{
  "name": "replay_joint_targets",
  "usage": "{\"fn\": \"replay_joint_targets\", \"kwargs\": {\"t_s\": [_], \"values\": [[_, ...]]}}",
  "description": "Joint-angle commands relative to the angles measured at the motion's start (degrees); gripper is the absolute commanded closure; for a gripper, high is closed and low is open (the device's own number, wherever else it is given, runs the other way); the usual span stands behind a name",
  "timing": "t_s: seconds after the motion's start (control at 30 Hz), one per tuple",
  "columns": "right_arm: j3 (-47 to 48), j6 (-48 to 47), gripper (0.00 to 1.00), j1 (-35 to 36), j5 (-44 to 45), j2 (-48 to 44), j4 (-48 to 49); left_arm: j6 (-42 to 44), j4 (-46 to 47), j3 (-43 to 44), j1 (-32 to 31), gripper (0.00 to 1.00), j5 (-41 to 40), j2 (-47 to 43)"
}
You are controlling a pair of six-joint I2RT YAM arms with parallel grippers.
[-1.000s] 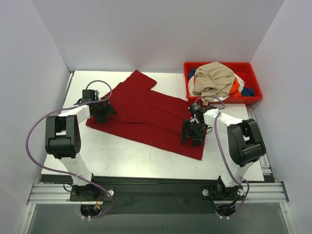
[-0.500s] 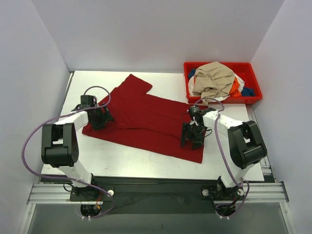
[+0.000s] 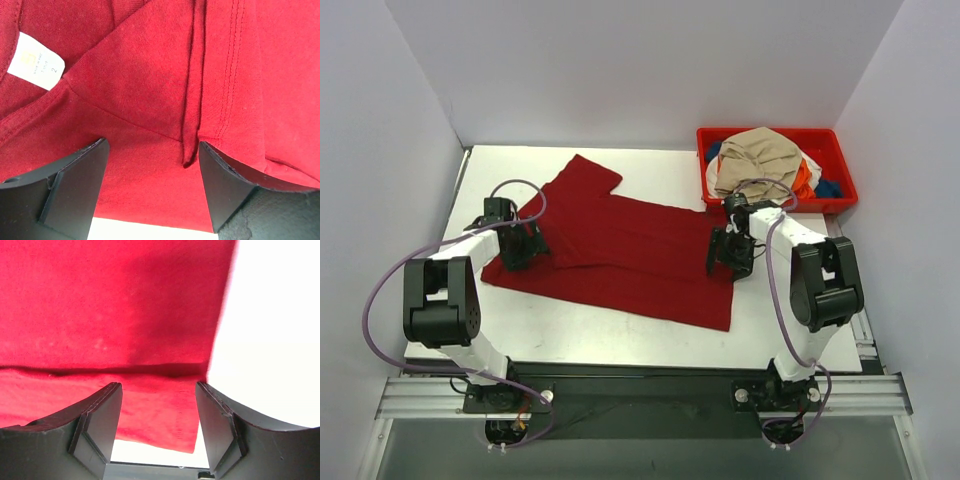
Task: Fold and stack the t-shirts
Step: Fold the flattened tshirt in 1/3 of the way
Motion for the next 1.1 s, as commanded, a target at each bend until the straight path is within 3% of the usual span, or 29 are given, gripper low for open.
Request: {"fn": "replay_joint_targets", "kwargs": {"t_s": [0.0, 0.4, 0.8, 1.07], "values": [[3.0, -2.2, 0.39, -1.2, 1.9, -0.5, -4.2, 2.2, -4.3, -0.6, 0.8, 0.16, -2.4, -1.4], [0.6, 1.5, 0.39, 6.1, -0.8, -9.6, -6.4, -0.9, -5.0, 1.1, -1.9, 0.18, 0.3, -7.3], [-3.1, 1.2, 0.40, 9.9, -3.2, -1.8, -3.2, -2.3, -3.1, 3.4, -9.1, 0.33, 0.0, -2.5], [-3.9, 2.1, 0.40, 10.6, -4.2, 0.2, -1.4, -1.8, -6.1, 5.5, -11.0, 0.41, -4.6, 0.6]]}}
